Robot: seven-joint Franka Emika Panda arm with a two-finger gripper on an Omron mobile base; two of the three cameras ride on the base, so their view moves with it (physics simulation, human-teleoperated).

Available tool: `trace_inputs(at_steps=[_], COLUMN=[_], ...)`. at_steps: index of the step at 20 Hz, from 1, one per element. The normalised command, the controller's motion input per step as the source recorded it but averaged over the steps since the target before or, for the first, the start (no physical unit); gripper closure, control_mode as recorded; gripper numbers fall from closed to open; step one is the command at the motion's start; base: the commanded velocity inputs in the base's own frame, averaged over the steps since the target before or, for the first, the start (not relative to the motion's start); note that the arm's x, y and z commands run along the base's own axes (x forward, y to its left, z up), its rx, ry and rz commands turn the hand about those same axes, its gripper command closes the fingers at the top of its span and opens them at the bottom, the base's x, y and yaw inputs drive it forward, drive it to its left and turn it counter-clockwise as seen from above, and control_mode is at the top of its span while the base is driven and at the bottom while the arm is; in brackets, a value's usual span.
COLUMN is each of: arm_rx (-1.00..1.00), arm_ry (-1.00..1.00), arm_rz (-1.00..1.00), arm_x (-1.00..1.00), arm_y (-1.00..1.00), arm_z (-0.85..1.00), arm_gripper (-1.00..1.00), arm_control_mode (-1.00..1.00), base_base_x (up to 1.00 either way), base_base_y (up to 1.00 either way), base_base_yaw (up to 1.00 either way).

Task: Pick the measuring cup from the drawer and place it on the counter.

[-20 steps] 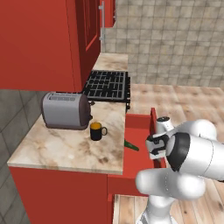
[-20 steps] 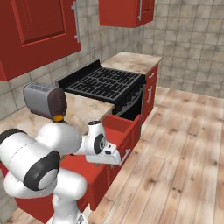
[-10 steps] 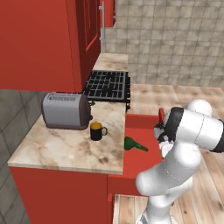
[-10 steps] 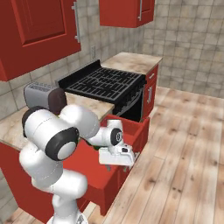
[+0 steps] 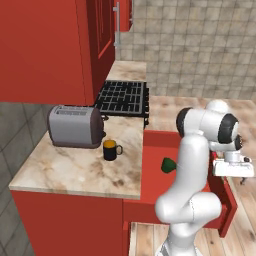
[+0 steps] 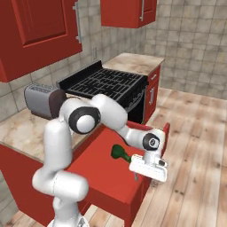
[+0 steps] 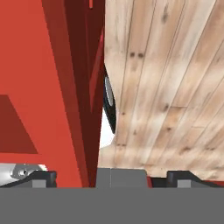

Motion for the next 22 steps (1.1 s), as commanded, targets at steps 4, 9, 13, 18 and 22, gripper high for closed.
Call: trace_inputs(at_steps=[4,9,13,18,22], arm_rx=[0.11,0.06,-0.05,-0.35,-0.41], arm_ry=[-0.32,-0.22,-0.09,-0.09,-0.22], arm_rz=[0.00,0.03,0.24,0.40,0.37], arm_x=[-0.36,-0.04,0.00,0.00,0.00], arm_y=[-0.66,-0.08,0.75,1.00,1.00], arm_z=[0.73,1.00,0.99,0.46,0.05], arm_gripper=[-1.00,-1.00,-1.00,-1.00,-1.00], arm_control_mode=[-1.00,-1.00,-1.00,-1.00,-1.00], base_base_x=[0.00,0.00,0.00,0.00,0.00], base_base_y=[0.00,0.00,0.00,0.00,0.00], base_base_yaw=[0.00,0.00,0.00,0.00,0.00])
